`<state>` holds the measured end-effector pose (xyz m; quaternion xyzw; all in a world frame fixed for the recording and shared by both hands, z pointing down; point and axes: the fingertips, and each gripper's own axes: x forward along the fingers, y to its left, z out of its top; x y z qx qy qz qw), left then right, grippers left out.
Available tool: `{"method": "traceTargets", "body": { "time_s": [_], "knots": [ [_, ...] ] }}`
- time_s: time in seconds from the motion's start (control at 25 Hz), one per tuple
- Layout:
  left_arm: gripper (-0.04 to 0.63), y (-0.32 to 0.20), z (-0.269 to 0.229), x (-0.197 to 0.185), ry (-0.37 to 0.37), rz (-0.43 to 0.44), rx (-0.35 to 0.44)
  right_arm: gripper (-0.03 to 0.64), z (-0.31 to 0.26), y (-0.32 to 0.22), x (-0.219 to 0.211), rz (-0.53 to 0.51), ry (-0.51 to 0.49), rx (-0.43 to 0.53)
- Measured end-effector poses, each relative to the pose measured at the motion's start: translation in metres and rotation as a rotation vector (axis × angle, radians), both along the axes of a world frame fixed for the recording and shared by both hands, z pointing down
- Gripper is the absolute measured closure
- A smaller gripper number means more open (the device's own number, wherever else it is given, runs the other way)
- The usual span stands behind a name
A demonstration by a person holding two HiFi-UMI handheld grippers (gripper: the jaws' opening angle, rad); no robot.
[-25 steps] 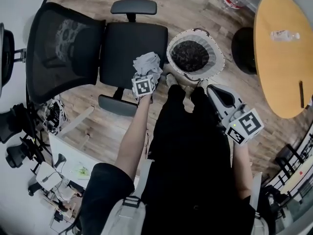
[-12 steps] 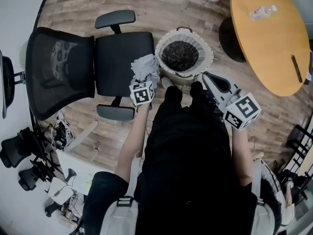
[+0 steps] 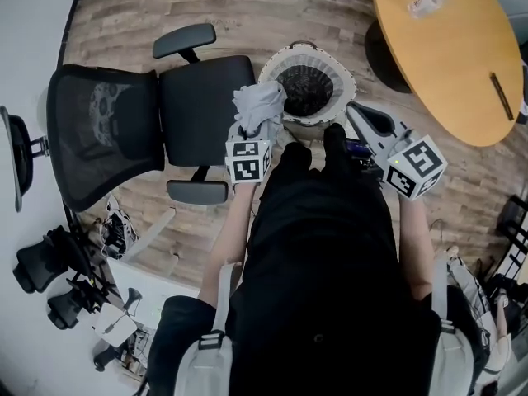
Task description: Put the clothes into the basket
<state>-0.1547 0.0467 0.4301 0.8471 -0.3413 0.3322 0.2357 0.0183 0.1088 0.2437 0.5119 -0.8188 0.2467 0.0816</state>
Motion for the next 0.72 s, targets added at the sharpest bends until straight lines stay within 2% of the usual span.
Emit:
{"method": "traceTargets", "body": {
  "time_s": [0.24,0.72],
  "knots": [
    [0.507,0.005,-0.018,0.038,0.017,0.063,0.026,0.6,-0.001,-0.002,0.03,0.011,-0.009,0.021],
    [0.506,0.019,-0.02,0.103,0.019,0.086,-0.002,0.6,0.012,0.012,0.091,0.026,-0.024,-0.018]
  ]
}}
